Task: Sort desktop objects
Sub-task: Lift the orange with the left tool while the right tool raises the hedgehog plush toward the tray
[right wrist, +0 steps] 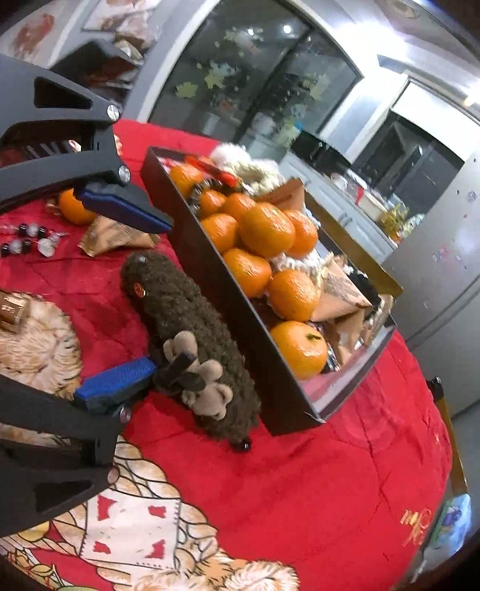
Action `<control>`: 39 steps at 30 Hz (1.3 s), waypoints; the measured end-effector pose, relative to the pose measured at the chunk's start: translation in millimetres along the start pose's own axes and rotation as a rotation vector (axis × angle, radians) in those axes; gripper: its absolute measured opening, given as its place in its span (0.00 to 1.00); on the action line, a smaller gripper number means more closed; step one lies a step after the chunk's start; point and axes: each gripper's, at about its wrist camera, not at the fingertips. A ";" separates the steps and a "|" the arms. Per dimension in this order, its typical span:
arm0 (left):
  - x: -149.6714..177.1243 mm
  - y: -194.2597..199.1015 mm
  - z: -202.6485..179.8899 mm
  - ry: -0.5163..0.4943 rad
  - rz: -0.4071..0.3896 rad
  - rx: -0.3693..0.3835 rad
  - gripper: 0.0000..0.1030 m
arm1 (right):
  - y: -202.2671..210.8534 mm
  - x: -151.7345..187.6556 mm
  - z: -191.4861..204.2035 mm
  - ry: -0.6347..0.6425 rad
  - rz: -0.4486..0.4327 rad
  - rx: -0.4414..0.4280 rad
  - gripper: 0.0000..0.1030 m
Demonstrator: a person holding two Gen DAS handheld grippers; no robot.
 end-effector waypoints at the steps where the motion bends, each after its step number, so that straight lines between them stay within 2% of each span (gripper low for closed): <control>1: 0.1 0.0 0.1 0.000 0.000 0.000 0.37 | -1.4 -0.3 2.4 0.012 -0.010 0.050 0.42; 2: 0.3 -0.1 0.3 -0.001 0.001 0.002 0.37 | -2.5 -0.2 4.8 0.030 -0.029 0.080 0.41; 5: 0.9 -0.4 2.4 -0.001 0.000 0.006 0.37 | -3.9 2.2 7.9 0.047 -0.063 0.085 0.40; 10: 1.7 3.6 4.6 0.003 -0.010 0.022 0.37 | 1.1 7.7 10.5 0.057 -0.071 0.074 0.38; 17: 1.5 33.8 3.2 -0.003 -0.075 0.050 0.37 | 19.4 15.9 36.1 0.213 -0.142 0.122 0.32; 18: 0.7 38.2 1.4 -0.008 -0.084 0.056 0.37 | 22.1 16.7 38.6 0.222 -0.151 0.124 0.14; 22: -2.9 52.2 -8.0 -0.007 -0.119 0.064 0.37 | 35.6 17.5 50.1 0.278 -0.190 0.134 0.07; 26: -4.8 50.8 -11.0 0.001 -0.101 0.072 0.37 | 28.0 17.7 49.7 0.289 -0.160 0.139 0.07; 29: -2.4 44.5 -14.0 0.000 -0.084 0.074 0.37 | 19.0 16.7 38.7 0.244 -0.122 0.121 0.11; 32: -2.1 41.8 -14.0 -0.005 -0.079 0.071 0.37 | 21.0 14.2 34.8 0.221 -0.122 0.131 0.24; 34: -2.3 39.6 -12.3 0.001 -0.074 0.073 0.37 | 19.4 11.4 30.8 0.207 -0.119 0.142 0.42; 39: -0.9 31.5 -8.6 0.009 -0.052 0.073 0.37 | 1.7 4.8 22.6 0.151 -0.079 0.071 0.48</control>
Point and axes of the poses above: each gripper's, at about its wrist camera, not at the fingertips, and y roughly against the way its jaws point, z to its left, x to its underside, and after that the axes turned 3 degrees about y, right-handed
